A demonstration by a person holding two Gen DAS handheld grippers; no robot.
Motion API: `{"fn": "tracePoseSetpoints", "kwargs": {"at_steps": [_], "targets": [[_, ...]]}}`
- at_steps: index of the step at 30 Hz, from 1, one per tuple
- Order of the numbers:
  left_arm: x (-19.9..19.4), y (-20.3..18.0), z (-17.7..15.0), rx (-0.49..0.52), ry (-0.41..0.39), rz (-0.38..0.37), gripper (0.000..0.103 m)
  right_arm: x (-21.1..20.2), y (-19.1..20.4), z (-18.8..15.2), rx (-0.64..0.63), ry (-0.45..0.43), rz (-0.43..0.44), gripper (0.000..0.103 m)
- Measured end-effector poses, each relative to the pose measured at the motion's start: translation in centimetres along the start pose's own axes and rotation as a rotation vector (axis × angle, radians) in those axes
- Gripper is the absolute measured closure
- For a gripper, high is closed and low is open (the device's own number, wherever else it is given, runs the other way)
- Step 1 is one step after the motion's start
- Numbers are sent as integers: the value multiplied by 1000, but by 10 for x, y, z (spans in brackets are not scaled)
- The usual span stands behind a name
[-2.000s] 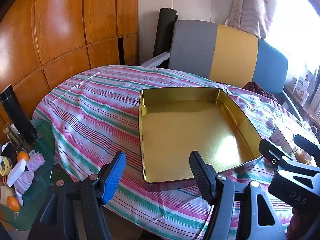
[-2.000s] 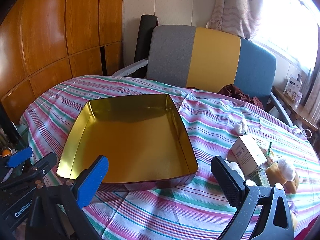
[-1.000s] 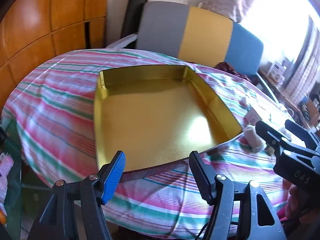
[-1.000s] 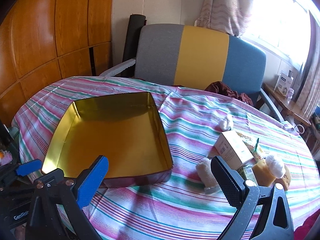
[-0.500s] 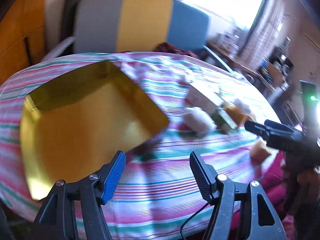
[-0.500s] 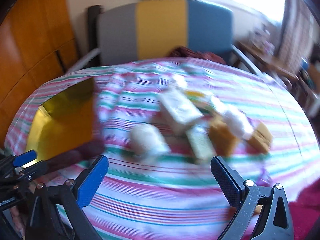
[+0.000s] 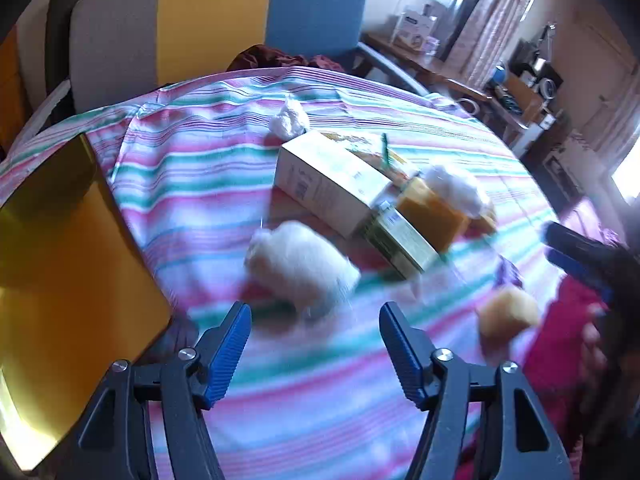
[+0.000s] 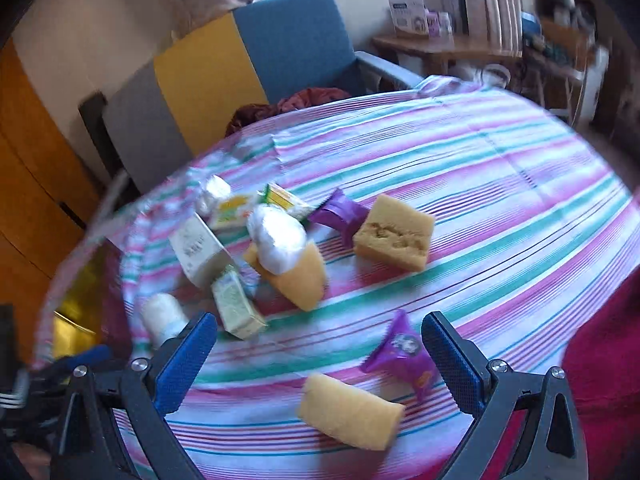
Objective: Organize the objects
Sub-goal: 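Grasp the white knitted glove with the left gripper, then grasp the purple snack packet with the right gripper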
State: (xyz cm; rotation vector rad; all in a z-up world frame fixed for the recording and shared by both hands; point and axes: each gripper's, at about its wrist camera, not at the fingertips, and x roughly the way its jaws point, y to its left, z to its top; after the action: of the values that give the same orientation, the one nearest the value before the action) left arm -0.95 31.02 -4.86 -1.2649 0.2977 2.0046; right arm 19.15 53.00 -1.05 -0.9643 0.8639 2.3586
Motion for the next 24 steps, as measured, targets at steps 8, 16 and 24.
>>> {"fn": "tracePoseSetpoints", "kwargs": {"at_steps": [8, 16, 24], "targets": [[49, 0, 24, -68, 38, 115, 21, -12, -22, 2, 166, -105, 130, 0], [31, -23, 12, 86, -61, 163, 48, -5, -29, 5, 204, -78, 145, 0], [6, -43, -25, 253, -138, 46, 51, 3, -32, 5, 215, -34, 112, 0]]}}
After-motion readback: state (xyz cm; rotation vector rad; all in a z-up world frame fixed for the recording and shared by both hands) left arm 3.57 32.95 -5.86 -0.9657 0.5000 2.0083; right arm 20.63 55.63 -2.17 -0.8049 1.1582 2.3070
